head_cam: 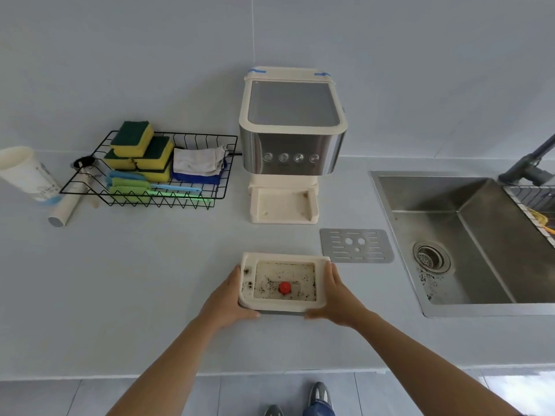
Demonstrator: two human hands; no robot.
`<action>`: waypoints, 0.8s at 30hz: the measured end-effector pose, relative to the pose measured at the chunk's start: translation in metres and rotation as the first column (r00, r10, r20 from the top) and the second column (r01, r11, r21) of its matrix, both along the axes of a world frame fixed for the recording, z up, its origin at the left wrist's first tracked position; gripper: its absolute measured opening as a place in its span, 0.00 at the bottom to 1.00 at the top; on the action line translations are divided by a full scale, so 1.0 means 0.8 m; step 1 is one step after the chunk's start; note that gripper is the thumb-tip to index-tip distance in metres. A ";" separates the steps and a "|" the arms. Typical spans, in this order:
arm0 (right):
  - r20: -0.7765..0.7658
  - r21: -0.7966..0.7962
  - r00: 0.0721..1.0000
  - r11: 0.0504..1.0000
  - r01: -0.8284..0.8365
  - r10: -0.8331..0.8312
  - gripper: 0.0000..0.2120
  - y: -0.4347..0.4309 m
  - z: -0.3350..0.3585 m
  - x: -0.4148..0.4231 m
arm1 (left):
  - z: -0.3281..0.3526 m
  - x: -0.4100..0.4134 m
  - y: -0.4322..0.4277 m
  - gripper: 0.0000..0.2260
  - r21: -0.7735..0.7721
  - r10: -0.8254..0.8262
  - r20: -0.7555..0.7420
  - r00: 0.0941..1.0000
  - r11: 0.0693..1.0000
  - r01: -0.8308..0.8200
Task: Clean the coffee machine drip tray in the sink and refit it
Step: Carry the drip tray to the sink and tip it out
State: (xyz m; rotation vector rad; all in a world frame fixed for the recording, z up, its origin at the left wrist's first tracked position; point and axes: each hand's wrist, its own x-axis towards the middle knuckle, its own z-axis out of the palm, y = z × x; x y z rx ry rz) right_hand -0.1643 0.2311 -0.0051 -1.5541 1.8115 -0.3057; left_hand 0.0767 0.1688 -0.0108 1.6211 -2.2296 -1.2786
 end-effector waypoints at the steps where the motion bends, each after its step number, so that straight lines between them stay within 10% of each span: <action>1: -0.001 -0.008 1.000 1.000 0.006 -0.006 0.65 0.000 0.000 -0.001 | 0.000 -0.001 -0.001 0.47 0.002 0.000 0.003 1.000 1.000 0.000; 24: 0.040 -0.066 0.988 0.986 0.151 -0.148 0.62 -0.007 0.034 -0.056 | 0.017 -0.063 -0.045 0.38 -0.109 -0.132 -0.064 0.989 0.986 0.125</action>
